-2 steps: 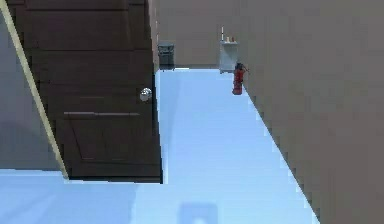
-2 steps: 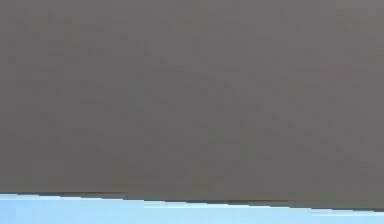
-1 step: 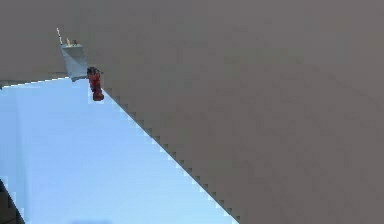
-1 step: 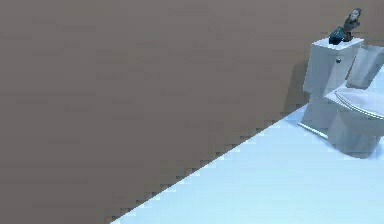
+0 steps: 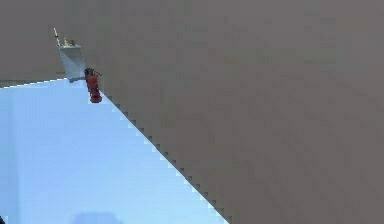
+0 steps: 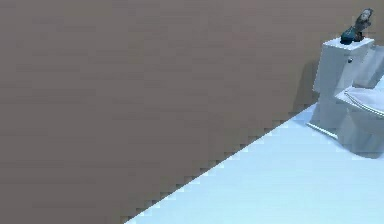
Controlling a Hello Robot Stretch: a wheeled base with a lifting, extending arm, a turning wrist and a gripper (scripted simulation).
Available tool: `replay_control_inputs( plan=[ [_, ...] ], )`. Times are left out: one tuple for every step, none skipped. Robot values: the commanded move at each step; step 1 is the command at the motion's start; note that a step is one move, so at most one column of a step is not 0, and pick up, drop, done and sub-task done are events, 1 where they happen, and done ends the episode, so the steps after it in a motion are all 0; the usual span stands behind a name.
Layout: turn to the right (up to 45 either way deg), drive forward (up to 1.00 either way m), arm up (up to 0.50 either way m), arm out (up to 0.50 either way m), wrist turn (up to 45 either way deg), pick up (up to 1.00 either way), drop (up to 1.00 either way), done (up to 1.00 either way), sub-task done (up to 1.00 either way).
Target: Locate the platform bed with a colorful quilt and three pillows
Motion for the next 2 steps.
replay_control_inputs(
  plan=[
    [-45.0,0.0,0.0,0.0,0.0,0.0,0.0,0.0,0.0],
    [-30.0,0.0,0.0,0.0,0.0,0.0,0.0,0.0,0.0]
  ],
)
